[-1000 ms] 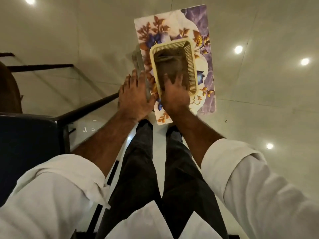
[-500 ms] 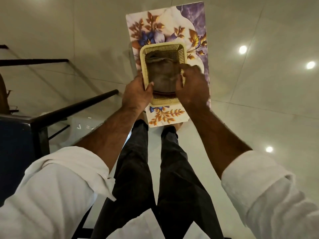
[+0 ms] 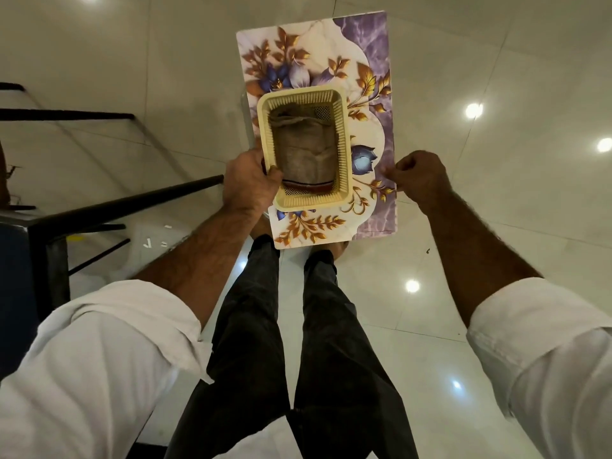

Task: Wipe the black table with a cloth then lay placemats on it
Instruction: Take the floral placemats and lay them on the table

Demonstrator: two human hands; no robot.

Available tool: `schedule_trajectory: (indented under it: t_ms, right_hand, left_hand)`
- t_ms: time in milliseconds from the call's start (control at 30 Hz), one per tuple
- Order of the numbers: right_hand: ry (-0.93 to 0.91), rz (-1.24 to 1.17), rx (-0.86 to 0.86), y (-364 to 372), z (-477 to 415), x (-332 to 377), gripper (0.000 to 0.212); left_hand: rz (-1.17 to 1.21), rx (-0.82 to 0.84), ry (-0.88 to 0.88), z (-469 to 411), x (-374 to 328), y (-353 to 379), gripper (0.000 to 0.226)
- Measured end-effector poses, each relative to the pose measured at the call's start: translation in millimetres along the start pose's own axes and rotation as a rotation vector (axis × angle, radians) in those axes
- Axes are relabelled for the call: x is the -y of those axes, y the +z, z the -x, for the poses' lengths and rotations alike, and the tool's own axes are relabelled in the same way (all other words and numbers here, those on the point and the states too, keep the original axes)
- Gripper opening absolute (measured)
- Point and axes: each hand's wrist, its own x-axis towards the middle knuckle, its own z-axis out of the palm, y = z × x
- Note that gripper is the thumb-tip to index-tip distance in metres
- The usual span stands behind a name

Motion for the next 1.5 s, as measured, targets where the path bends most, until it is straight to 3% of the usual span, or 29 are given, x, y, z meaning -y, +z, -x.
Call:
schedule_trajectory:
  t_ms: [167,267,500,600,700,733,800,1033,1100,1200,1300,1400,1500]
  right_hand:
    - [-0.068,-0.172,0.146,-7,7,8,0.039]
    - [-0.178,-0.264,0.230,-6,15,6,0.035]
    - [-0.107,-0.287,0.009,-60,17,-53,0.035]
    - [-0.041,-0.379,-0.055,-106,26,-92,0.023]
    - [0.029,-0.475,-0.134,-149,37,-125,0.066]
    - [0.024,-0.523,-0.160,-157,39,-131,0.060]
    - [0.005,-0.623,-0.156,-166,50,-130,0.020]
    - [-0.077,-0.807,-0.069,-141,69,-100,0.026]
    - [-0.106,-0.802,-0.018,-134,74,-98,0.017]
    - [-0.121,-0.786,0.041,-126,86,-90,0.020]
    - [-0.151,-0.762,0.068,-121,99,-82,0.018]
    - [-0.176,-0.748,0.083,-120,115,-73,0.020]
    - [-0.207,-0.736,0.094,-122,137,-57,0.024]
  left_hand:
    - [0.012,-0.004,-0.012,1,1,2,0.032]
    - [0.005,-0.020,-0.009,1,-1,2,0.031]
    - [-0.034,-0.034,-0.044,-5,-4,-2,0.027]
    - [-0.034,-0.034,-0.060,-7,-8,-5,0.029]
    - [-0.053,-0.031,-0.065,-7,-16,-5,0.029]
    - [-0.048,-0.028,-0.066,-6,-18,-5,0.028]
    - [-0.023,-0.006,-0.075,-2,-24,-2,0.029]
    - [-0.012,0.025,-0.053,8,-46,27,0.016]
    - [0.012,0.022,-0.053,10,-46,33,0.020]
    - [0.037,0.021,-0.054,14,-44,32,0.026]
    - [0.111,0.024,-0.072,22,-38,25,0.028]
    - [0.205,-0.035,-0.120,33,-39,12,0.046]
    - [0.426,-0.093,-0.183,55,-48,-14,0.038]
